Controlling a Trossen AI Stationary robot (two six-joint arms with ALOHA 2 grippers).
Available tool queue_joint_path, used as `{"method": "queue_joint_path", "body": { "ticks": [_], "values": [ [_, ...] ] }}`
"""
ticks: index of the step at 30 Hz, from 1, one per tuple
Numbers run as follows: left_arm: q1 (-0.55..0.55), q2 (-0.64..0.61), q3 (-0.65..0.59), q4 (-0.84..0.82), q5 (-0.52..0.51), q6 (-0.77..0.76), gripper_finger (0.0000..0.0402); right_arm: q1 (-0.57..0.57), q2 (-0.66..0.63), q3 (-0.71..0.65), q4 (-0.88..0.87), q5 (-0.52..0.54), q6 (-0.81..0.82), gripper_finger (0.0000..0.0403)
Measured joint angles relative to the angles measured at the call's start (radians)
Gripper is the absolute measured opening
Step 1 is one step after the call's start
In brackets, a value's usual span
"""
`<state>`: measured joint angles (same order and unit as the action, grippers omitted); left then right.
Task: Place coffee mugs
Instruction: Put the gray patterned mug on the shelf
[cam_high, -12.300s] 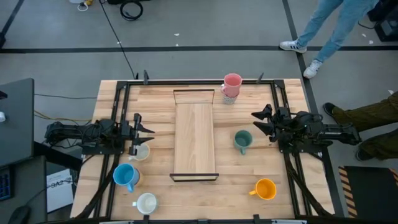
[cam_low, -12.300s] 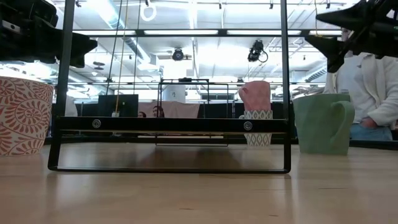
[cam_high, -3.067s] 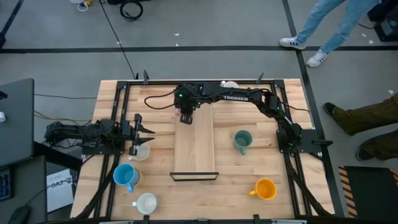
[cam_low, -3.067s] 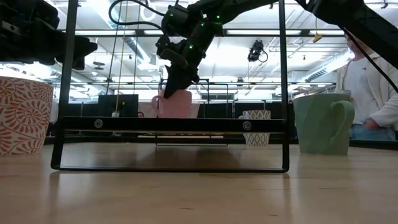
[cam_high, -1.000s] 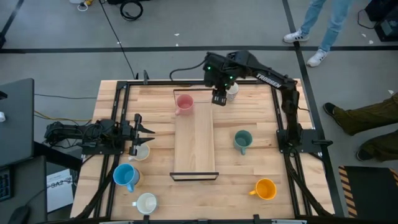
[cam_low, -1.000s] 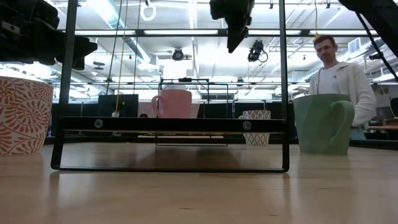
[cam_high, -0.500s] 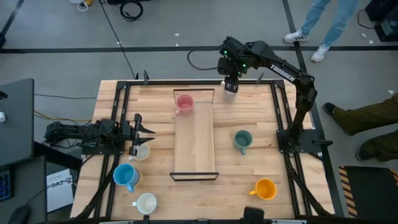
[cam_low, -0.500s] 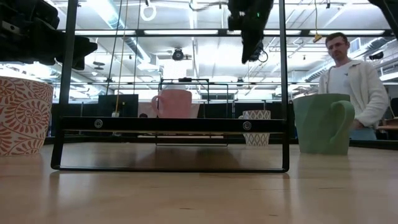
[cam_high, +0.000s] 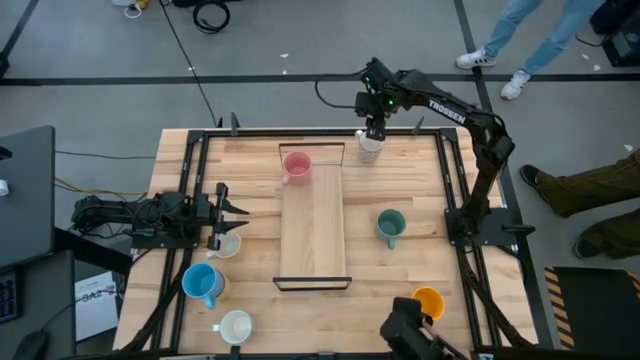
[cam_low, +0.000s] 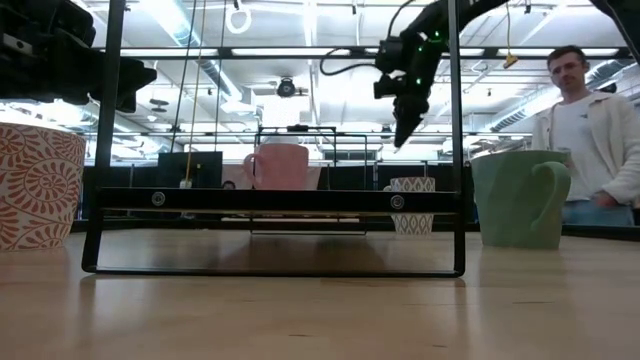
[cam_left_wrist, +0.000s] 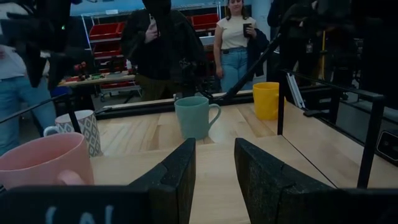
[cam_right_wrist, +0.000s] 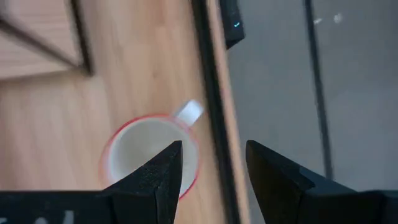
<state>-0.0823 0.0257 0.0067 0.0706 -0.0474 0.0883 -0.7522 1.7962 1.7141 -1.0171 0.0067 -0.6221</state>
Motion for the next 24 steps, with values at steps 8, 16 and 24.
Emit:
{"method": "queue_joint_path", "body": {
  "ticks": [8,16,24],
  "values": [
    [0.000,0.000,0.000,0.000,0.000,0.000,0.0118,-0.024,0.001,-0.076,0.068,-0.012,-0.034,0.0183],
    [0.000,0.000,0.000,0.000,0.000,0.000,0.0118,-0.046,0.001,-0.174,0.167,-0.034,-0.033,0.0183],
    [0.000,0.000,0.000,0.000,0.000,0.000,0.0119,-0.051,0.001,-0.250,0.231,-0.072,-0.028,0.0183]
  ]
}}
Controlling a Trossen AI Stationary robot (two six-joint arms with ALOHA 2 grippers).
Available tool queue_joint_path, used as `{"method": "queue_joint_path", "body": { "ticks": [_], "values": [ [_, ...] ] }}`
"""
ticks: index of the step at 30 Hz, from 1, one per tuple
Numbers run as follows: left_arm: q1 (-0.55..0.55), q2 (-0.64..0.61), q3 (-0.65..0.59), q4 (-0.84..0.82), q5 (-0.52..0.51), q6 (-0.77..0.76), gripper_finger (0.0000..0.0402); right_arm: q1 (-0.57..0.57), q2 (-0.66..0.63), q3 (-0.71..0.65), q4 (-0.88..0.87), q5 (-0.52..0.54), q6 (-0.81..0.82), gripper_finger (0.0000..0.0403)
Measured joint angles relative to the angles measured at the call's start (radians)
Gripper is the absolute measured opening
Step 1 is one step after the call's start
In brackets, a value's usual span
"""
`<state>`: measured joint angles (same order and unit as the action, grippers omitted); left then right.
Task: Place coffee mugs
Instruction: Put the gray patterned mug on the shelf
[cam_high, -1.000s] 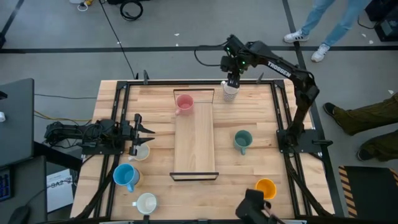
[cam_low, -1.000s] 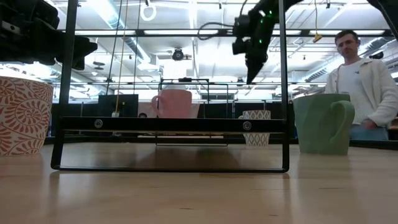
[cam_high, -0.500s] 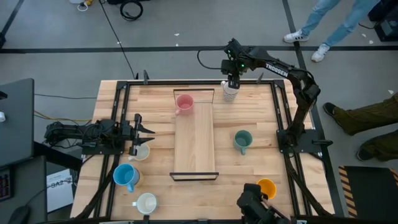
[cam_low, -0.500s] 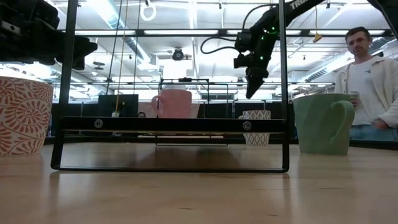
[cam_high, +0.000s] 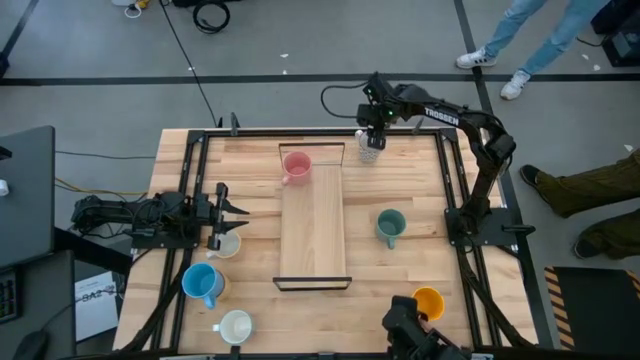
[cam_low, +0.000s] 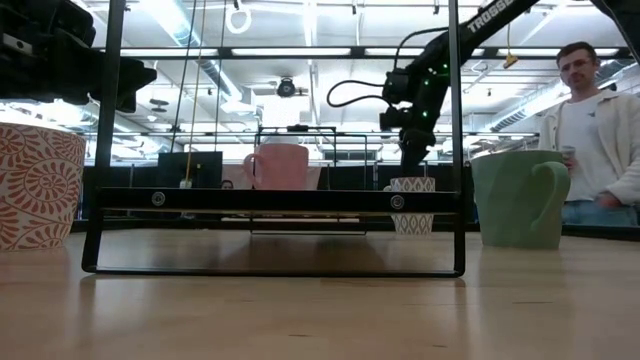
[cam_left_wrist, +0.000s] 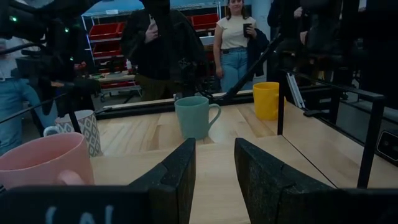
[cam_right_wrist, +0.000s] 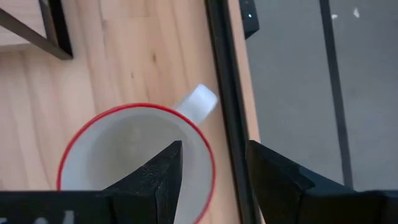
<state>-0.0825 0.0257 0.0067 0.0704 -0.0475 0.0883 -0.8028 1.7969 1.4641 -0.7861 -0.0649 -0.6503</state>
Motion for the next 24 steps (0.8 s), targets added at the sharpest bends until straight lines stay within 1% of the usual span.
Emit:
{"method": "queue_joint_path", "body": {
  "ticks": [7,16,24],
  "values": [
    [0.000,0.000,0.000,0.000,0.000,0.000,0.0118,0.000,0.000,-0.051,0.038,-0.007,0.003,0.0183],
    [0.000,0.000,0.000,0.000,0.000,0.000,0.0119,-0.011,0.000,-0.054,0.052,-0.006,0.063,0.0181],
    [0.000,0.000,0.000,0.000,0.000,0.000,0.0119,-0.024,0.000,-0.054,0.050,-0.006,0.075,0.0144]
  ]
}}
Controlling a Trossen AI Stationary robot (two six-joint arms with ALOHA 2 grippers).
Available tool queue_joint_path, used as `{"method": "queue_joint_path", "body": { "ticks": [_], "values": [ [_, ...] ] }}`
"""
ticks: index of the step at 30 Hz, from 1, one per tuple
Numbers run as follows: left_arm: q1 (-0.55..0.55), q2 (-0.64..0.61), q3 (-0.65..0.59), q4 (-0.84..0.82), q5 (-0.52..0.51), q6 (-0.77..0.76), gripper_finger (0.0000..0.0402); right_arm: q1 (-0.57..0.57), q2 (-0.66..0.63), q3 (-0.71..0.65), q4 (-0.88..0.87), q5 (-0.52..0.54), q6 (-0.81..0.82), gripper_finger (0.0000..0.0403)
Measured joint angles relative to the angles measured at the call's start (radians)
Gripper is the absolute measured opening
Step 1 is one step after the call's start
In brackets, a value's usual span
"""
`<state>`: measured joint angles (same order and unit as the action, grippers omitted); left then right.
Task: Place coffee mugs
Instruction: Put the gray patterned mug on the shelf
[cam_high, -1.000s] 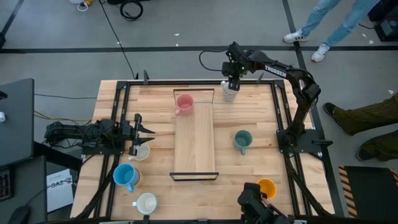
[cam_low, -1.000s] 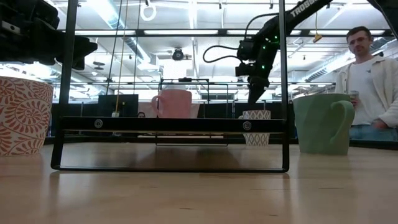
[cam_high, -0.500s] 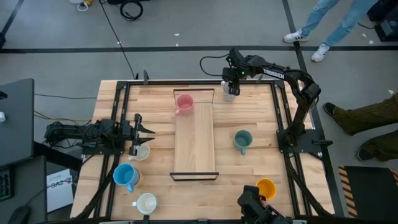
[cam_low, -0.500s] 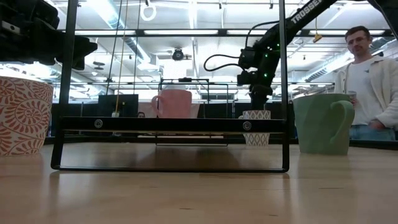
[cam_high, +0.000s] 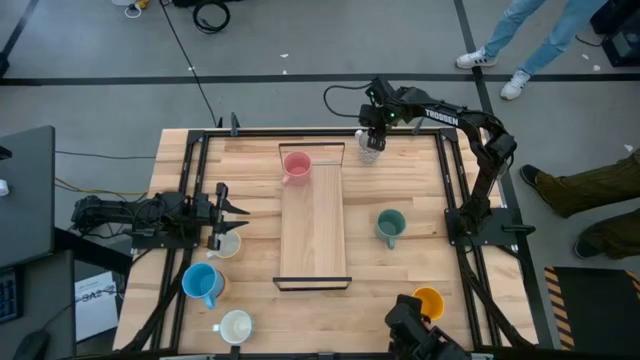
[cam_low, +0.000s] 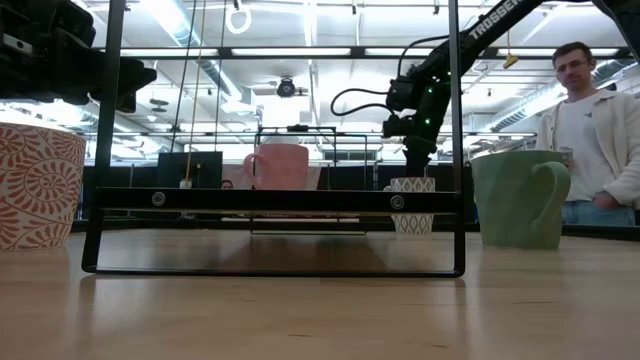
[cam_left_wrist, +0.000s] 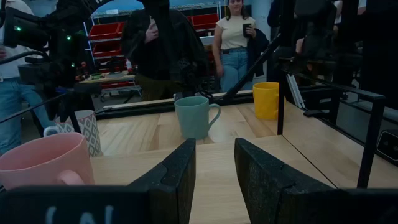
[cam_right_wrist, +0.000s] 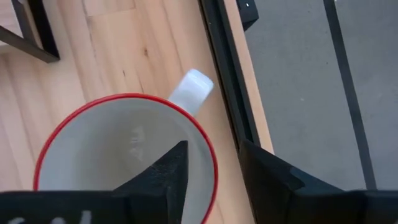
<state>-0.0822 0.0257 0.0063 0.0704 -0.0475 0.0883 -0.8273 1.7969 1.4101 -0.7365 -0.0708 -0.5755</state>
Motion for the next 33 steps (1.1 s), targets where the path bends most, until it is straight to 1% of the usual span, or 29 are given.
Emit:
{"method": "queue_joint_path", "body": {
  "ticks": [10,16,19,22,28,30,33],
  "values": [
    [0.000,0.000,0.000,0.000,0.000,0.000,0.0119,-0.016,0.000,-0.003,-0.035,-0.001,0.052,0.0102],
    [0.000,0.000,0.000,0.000,0.000,0.000,0.0119,-0.014,0.000,-0.052,-0.025,-0.001,0.053,0.0080],
    [0.000,0.000,0.000,0.000,0.000,0.000,0.0119,-0.014,0.000,-0.064,-0.022,0.000,0.083,0.0059],
    [0.000,0.000,0.000,0.000,0.000,0.000,0.0119,-0.014,-0.001,-0.065,-0.025,0.008,0.129,0.0034],
    [0.000,0.000,0.000,0.000,0.000,0.000,0.0119,-0.014,-0.001,-0.064,-0.032,0.018,0.251,0.0031],
    [0.000,0.000,0.000,0.000,0.000,0.000,0.0118,-0.014,-0.001,-0.064,-0.037,0.025,0.324,0.0032],
    [0.000,0.000,0.000,0.000,0.000,0.000,0.0118,-0.014,-0.001,-0.064,-0.046,0.033,0.486,0.0036]
  ]
}}
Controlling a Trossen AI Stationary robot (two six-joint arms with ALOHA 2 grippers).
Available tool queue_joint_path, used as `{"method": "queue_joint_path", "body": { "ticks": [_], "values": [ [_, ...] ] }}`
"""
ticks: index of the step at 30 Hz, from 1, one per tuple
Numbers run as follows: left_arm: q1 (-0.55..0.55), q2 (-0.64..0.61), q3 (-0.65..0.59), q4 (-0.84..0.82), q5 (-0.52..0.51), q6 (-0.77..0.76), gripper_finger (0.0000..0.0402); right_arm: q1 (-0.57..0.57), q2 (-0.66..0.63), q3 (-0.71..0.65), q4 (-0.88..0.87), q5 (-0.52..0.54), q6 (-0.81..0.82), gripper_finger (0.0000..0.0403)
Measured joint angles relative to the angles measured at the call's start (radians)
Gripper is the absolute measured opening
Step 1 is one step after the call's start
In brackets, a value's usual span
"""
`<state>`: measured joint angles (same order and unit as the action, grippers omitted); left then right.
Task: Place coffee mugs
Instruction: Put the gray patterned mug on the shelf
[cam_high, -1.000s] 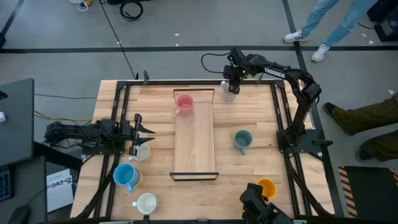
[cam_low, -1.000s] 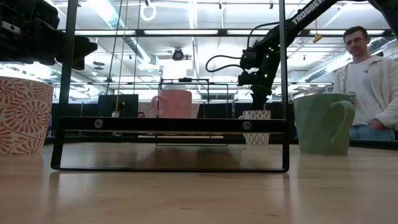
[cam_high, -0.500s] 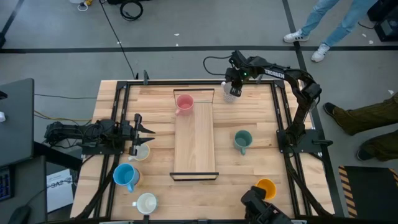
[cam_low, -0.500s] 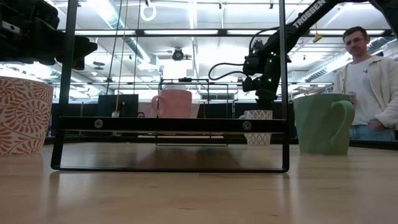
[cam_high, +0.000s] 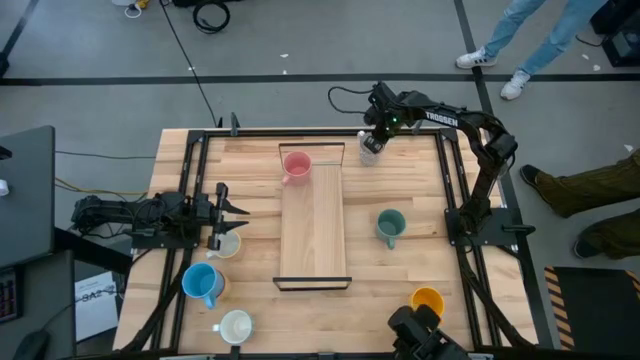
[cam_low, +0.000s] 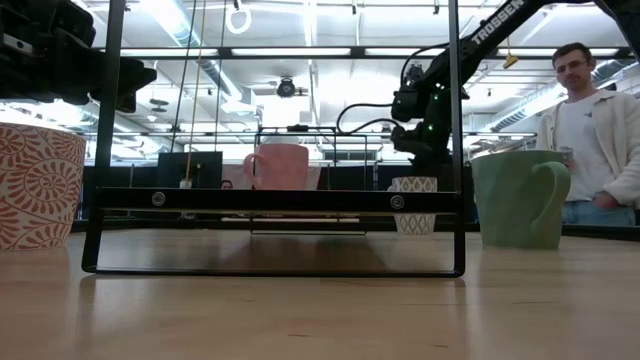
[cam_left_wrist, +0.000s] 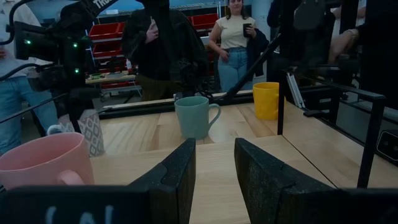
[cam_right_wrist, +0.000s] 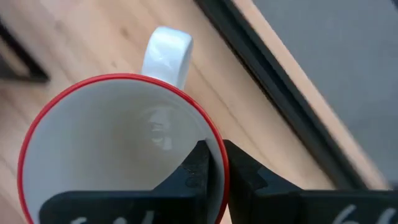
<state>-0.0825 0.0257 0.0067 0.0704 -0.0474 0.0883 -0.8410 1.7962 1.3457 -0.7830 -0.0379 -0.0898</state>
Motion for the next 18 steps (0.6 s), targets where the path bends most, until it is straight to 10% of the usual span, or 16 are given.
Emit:
{"method": "queue_joint_path", "body": {
  "ticks": [18],
  "values": [
    [0.000,0.000,0.000,0.000,0.000,0.000,0.0119,0.113,-0.056,-0.004,-0.208,0.174,0.727,0.0032]
  ]
}}
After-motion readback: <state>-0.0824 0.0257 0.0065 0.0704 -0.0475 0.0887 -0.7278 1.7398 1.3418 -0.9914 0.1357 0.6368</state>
